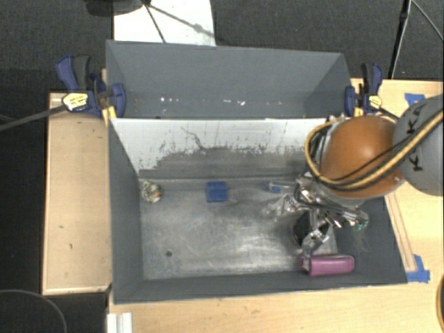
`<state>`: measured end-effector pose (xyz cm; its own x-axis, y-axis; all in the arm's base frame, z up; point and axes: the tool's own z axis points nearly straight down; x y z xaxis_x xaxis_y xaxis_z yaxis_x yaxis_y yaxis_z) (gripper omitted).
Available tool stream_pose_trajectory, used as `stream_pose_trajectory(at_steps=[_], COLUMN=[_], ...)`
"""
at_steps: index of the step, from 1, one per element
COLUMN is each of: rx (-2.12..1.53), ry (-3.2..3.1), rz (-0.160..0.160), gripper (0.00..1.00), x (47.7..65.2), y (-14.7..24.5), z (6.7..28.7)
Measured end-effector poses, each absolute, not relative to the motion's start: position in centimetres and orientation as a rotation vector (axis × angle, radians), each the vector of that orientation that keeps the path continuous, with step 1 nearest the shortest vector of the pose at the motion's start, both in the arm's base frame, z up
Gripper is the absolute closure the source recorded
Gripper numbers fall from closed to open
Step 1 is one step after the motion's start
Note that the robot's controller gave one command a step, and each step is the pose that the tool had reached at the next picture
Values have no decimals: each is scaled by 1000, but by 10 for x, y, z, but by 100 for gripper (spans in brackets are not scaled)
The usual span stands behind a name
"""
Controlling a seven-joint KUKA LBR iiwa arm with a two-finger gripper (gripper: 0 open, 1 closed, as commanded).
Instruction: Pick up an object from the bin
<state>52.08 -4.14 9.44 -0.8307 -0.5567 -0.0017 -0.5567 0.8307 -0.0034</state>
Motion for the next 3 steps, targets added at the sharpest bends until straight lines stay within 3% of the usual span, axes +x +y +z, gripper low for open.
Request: stream_pose_trajectory(at_steps=[1, 2, 3], rx=[-1398, -1604, -1494], ry=[2816, 2693, 2766], rz=[3, -7, 9], gripper=[0, 0, 0], x=[542, 514, 543], y=[-85, -83, -61], z=[101, 214, 99])
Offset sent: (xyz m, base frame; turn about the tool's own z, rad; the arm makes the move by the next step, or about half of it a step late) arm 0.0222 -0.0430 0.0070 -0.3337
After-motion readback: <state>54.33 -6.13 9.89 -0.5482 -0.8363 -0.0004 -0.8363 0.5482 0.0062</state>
